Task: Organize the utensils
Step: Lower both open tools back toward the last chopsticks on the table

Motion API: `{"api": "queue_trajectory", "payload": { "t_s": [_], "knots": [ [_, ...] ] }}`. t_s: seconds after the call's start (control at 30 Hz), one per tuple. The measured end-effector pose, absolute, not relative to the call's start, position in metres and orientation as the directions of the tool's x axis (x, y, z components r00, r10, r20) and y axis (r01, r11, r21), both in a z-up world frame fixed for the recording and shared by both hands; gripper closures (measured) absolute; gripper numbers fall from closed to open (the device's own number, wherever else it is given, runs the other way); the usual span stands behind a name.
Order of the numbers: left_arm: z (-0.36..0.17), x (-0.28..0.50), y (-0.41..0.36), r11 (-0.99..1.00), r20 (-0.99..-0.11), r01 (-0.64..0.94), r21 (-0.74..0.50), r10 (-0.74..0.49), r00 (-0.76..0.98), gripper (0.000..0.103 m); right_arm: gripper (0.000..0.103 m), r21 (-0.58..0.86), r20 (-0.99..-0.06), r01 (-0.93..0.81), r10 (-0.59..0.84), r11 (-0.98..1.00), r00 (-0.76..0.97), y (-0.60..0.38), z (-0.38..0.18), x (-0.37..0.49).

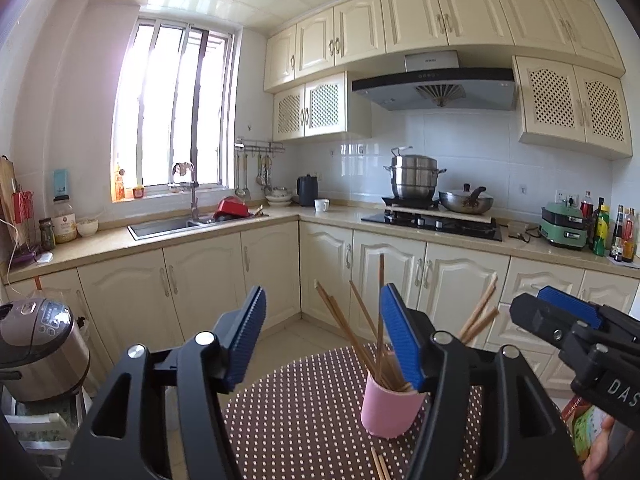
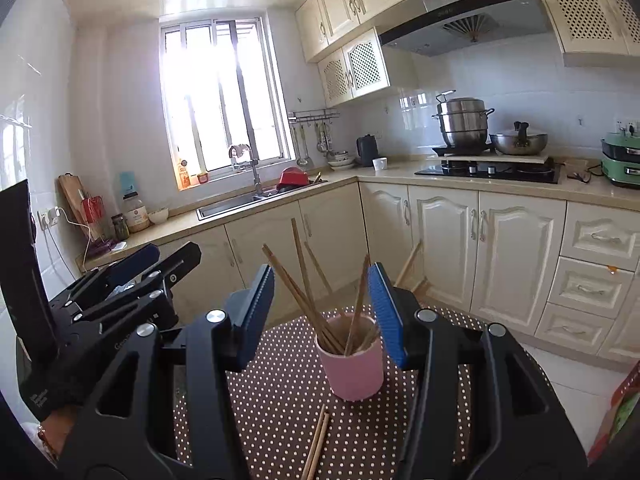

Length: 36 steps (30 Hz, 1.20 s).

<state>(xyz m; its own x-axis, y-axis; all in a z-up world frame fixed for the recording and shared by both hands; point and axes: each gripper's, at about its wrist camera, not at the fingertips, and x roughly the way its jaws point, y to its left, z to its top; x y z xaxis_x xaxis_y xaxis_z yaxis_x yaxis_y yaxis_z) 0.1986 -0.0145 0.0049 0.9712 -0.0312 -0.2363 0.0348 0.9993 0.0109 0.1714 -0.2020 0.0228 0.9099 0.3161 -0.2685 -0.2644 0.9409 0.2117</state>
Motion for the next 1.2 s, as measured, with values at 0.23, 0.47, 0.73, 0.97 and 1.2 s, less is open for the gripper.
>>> {"api": "queue_trajectory", "payload": {
  "t_s": [0.23, 0.47, 0.73, 0.97, 1.2],
  "knots": [
    [-0.045, 0.203, -0.015, 0.996, -0.411, 0.091, 0.008, -0.080, 0.908, 0.043, 0.054, 0.222, -0.346, -0.251, 0.316, 0.942, 0.883, -0.208, -0.013, 0.162],
    [-0.121, 0.221, -0.012, 0.989, -0.662, 0.137, -0.058, -0.141, 0.736, 0.043, 0.054, 0.214, -0.465, -0.227, 0.304, 0.950, 0.832, -0.207, -0.072, 0.159],
    [-0.186, 0.228, -0.025, 0.982, -0.791, 0.173, -0.076, -0.165, 0.589, 0.043, 0.054, 0.280, -0.566, -0.193, 0.324, 0.941, 0.758, -0.212, -0.129, 0.162],
    [-0.210, 0.234, -0.044, 0.984, -0.823, 0.179, -0.011, -0.110, 0.558, 0.043, 0.054, 0.327, -0.589, -0.174, 0.344, 0.929, 0.732, -0.218, -0.150, 0.164],
    [-0.217, 0.242, -0.050, 0.987, -0.832, 0.162, 0.016, -0.077, 0.549, 0.043, 0.053, 0.366, -0.592, -0.159, 0.361, 0.917, 0.720, -0.225, -0.160, 0.168]
  ]
}}
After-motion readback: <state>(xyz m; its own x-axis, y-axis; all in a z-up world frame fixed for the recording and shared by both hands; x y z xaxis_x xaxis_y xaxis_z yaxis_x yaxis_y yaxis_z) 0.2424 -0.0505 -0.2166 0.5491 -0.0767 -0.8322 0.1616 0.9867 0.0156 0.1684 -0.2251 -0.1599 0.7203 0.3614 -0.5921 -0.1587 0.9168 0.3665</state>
